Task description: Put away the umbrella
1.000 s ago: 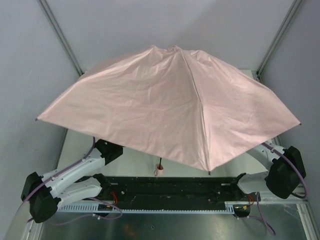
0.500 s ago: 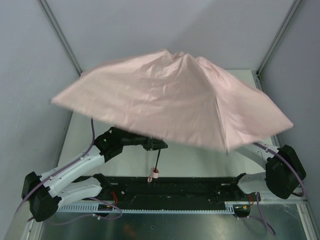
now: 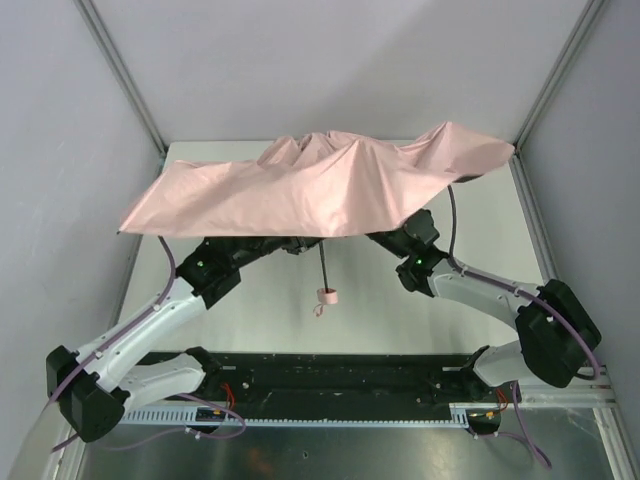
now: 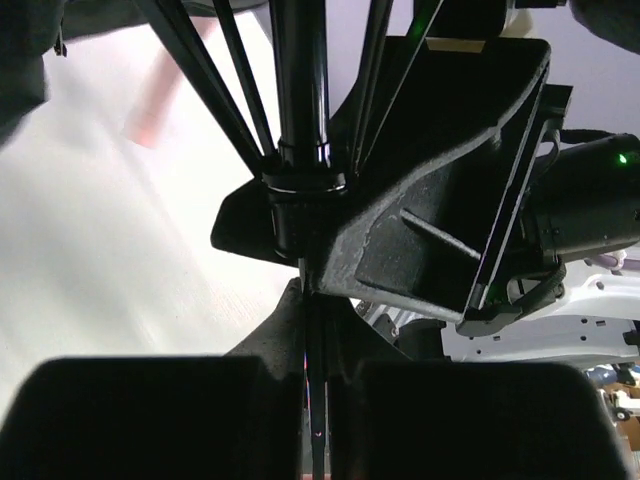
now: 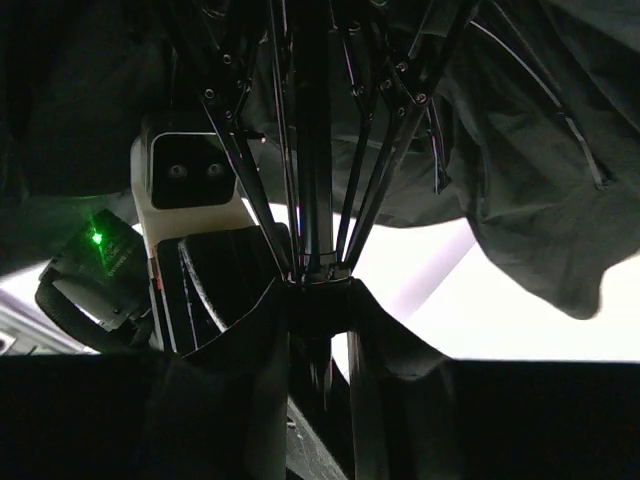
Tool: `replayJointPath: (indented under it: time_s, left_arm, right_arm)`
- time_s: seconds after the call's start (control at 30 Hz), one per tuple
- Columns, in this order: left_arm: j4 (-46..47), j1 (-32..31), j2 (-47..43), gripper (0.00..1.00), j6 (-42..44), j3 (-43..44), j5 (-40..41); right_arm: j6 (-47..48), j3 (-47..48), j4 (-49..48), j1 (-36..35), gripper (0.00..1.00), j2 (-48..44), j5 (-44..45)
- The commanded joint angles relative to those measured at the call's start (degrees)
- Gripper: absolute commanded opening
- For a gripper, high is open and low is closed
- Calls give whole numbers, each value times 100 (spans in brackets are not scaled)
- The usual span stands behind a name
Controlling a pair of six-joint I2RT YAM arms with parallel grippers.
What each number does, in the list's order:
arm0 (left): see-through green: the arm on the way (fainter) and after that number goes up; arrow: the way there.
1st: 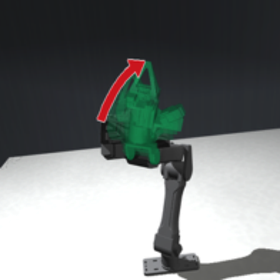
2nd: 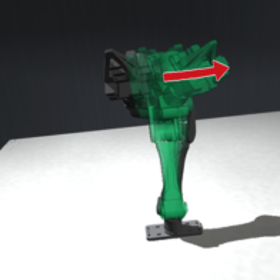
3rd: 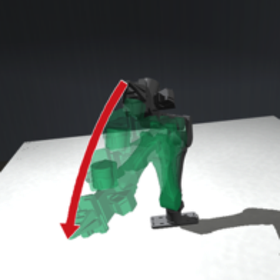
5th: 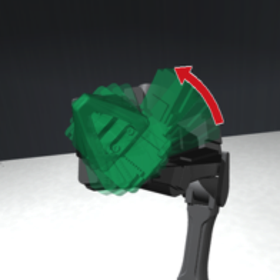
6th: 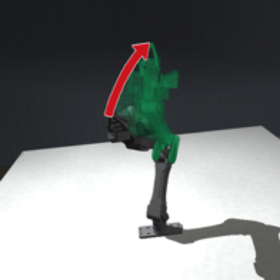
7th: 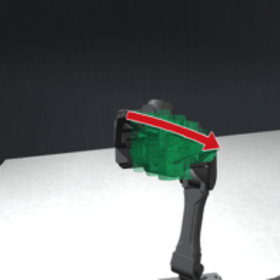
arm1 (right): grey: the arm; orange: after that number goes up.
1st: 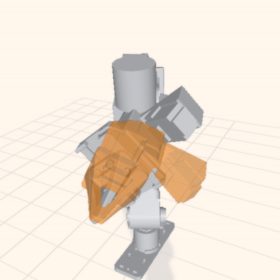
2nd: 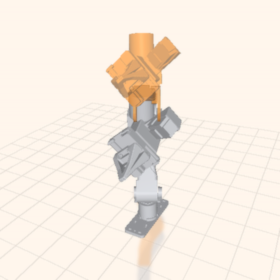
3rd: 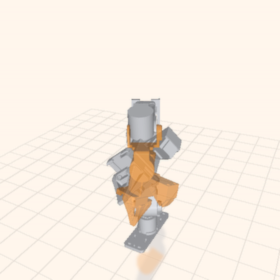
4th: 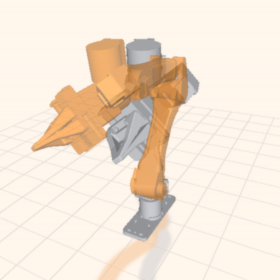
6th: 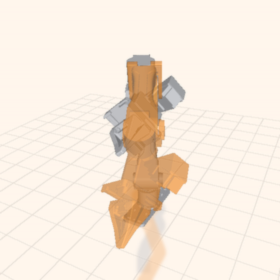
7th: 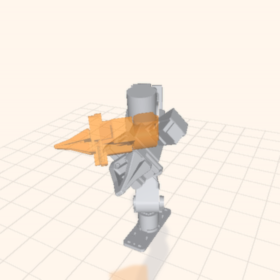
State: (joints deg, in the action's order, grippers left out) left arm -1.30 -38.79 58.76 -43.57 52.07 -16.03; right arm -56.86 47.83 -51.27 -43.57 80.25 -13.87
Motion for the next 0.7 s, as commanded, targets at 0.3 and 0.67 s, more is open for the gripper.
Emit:
replayJointPath:
  time_s: [0.3, 0.67]
  left_arm:
    - [648, -46, -951, 52, 406, -1019, 211]
    - [1043, -123, -655, 78, 173, -1506, -297]
  right_arm:
    - [-1225, 706, -1196, 652, 0, 689, -402]
    - [-578, 923, -792, 354, 0, 593, -30]
